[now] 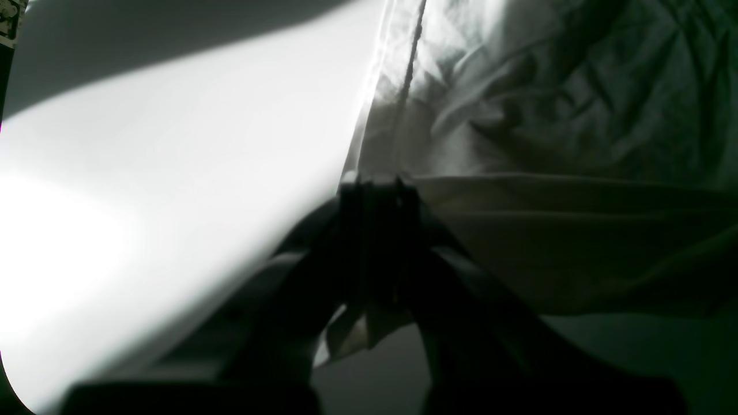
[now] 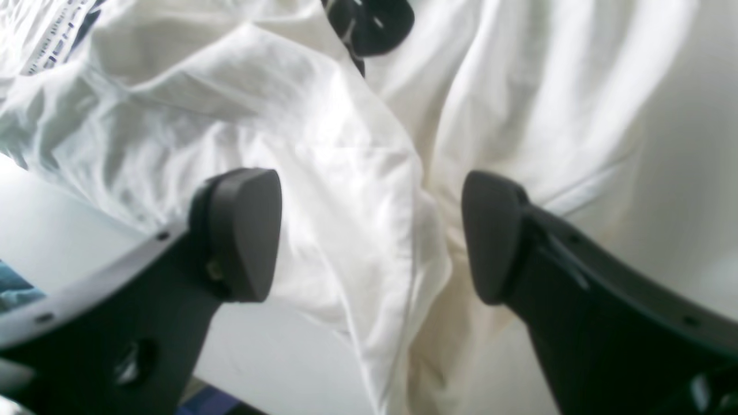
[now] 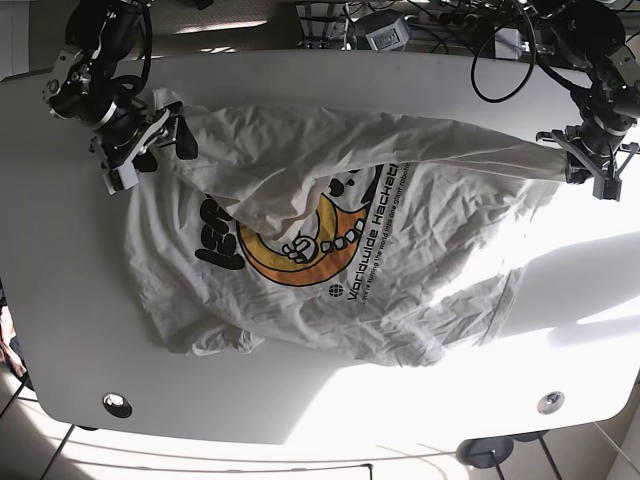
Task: Fold the T-shirt properly
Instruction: 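Pull the white shirt edge taut with both grippers and release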
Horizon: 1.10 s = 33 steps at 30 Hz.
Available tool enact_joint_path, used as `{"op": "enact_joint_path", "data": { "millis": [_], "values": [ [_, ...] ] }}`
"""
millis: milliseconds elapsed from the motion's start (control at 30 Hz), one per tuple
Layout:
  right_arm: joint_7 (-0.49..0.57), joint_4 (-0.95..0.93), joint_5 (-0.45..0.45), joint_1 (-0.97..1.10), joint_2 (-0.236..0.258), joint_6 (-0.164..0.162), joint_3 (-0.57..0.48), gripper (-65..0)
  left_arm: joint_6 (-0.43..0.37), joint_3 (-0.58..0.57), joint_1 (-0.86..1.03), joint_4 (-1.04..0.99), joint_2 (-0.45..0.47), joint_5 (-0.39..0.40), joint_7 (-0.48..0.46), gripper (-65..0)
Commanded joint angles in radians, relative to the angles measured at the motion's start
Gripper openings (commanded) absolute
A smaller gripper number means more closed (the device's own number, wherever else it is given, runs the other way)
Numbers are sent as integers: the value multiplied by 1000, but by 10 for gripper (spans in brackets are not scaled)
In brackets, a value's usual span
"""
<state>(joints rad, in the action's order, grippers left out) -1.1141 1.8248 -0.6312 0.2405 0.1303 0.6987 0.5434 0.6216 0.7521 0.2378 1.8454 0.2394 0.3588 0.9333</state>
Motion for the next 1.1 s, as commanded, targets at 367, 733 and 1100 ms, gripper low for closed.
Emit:
{"op": "enact_joint_path", "data": {
  "millis": [367,733,1100],
  "values": [
    [-33,-129,-6,-115,-24,-1,2,-602,-3,4,-8,15,21,12,-24,-650],
    [-27,158,-72,116,-28,-1,16,-633,-3,11,-1,60,18,13,-23,-650],
    [-27,155,-229,162,4,-1,191,-633,-9,-62,-165,-45,21,4,-23,-650]
  ]
}}
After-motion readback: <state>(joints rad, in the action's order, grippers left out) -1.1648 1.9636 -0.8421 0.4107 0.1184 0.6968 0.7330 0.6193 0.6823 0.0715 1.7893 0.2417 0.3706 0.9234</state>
